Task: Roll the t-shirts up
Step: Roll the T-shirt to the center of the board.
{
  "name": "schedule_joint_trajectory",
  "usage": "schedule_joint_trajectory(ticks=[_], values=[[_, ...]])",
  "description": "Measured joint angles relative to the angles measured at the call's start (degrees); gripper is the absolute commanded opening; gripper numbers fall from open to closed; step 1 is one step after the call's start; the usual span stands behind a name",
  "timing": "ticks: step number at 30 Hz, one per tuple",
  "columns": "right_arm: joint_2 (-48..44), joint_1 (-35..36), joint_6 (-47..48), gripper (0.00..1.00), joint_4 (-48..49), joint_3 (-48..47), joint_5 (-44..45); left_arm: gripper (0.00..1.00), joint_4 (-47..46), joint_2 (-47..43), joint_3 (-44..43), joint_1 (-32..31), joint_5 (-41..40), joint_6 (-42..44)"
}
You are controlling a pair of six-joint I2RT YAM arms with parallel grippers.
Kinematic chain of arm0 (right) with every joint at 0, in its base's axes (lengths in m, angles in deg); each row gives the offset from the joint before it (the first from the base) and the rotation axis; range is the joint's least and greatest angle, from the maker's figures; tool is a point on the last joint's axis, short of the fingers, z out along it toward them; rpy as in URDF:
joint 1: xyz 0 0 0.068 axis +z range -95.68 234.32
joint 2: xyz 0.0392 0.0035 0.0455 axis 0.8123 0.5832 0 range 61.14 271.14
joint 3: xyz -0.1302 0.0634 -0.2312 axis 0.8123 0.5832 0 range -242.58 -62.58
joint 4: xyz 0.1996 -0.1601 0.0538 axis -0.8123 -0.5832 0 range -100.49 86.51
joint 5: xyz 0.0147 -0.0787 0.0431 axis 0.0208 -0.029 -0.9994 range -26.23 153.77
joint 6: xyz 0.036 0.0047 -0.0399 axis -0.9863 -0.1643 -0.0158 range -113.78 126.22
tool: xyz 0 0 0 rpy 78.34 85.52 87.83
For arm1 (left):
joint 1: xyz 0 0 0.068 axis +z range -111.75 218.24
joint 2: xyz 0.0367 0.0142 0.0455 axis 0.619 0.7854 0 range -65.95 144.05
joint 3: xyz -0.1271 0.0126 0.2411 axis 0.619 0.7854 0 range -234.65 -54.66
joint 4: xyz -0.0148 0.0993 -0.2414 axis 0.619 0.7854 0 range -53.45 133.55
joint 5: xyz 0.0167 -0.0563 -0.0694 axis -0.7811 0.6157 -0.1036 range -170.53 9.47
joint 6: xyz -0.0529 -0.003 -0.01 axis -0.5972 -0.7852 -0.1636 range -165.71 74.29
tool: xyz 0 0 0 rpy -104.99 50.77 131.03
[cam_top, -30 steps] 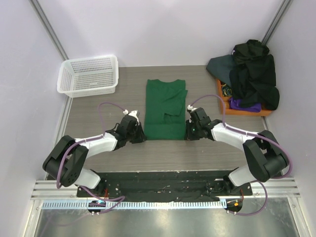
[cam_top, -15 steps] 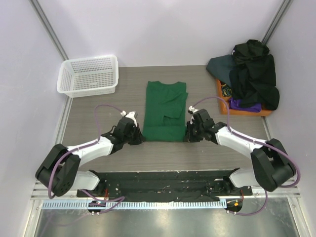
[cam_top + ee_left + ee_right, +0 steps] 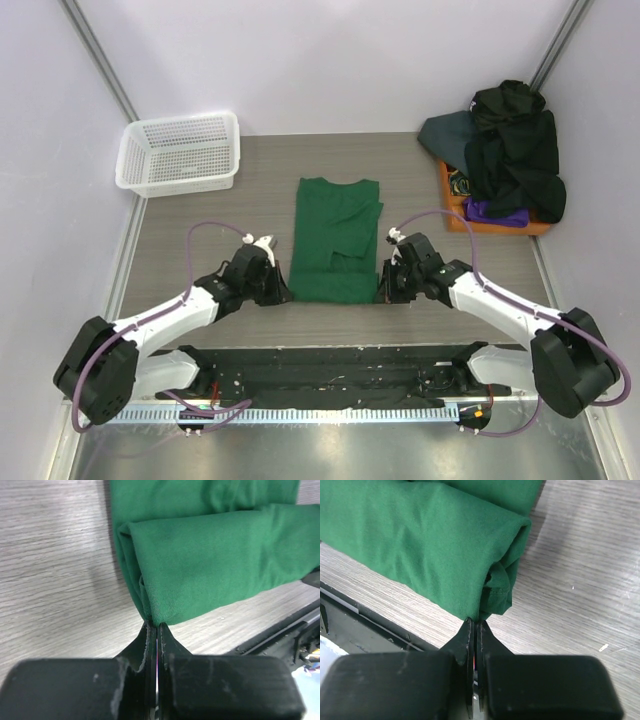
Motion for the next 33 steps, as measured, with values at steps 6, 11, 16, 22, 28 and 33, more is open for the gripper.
schedule_joint_trajectory(ticks=[6,11,16,22,28,33], values=[[2.8,-0.1,-0.4,0.01,-2.0,-3.8,0.0,0.01,5.0,1.3,-6.4,0.9,0.5,0.3],[5.7,-1.5,-0.5,0.01,-2.7,-8.9,-1.4,0.01,6.8,4.7,-10.4,3.8,3.0,0.3],[8.3,-4.0,-0.4,0.01,-3.1,-12.8,-3.5,0.02,7.9,10.1,-14.4,7.7,6.8,0.4],[13.3,-8.6,-0.5,0.01,-3.1,-15.9,-6.4,0.02,8.2,15.6,-19.1,10.7,9.9,0.3],[19.1,-12.1,-1.0,0.01,-1.7,-18.1,-8.1,0.00,7.8,23.1,-24.5,12.3,12.5,-0.3],[23.4,-13.7,-1.9,0.01,0.4,-20.1,-8.7,0.00,7.4,27.6,-25.9,14.1,13.4,-1.3]])
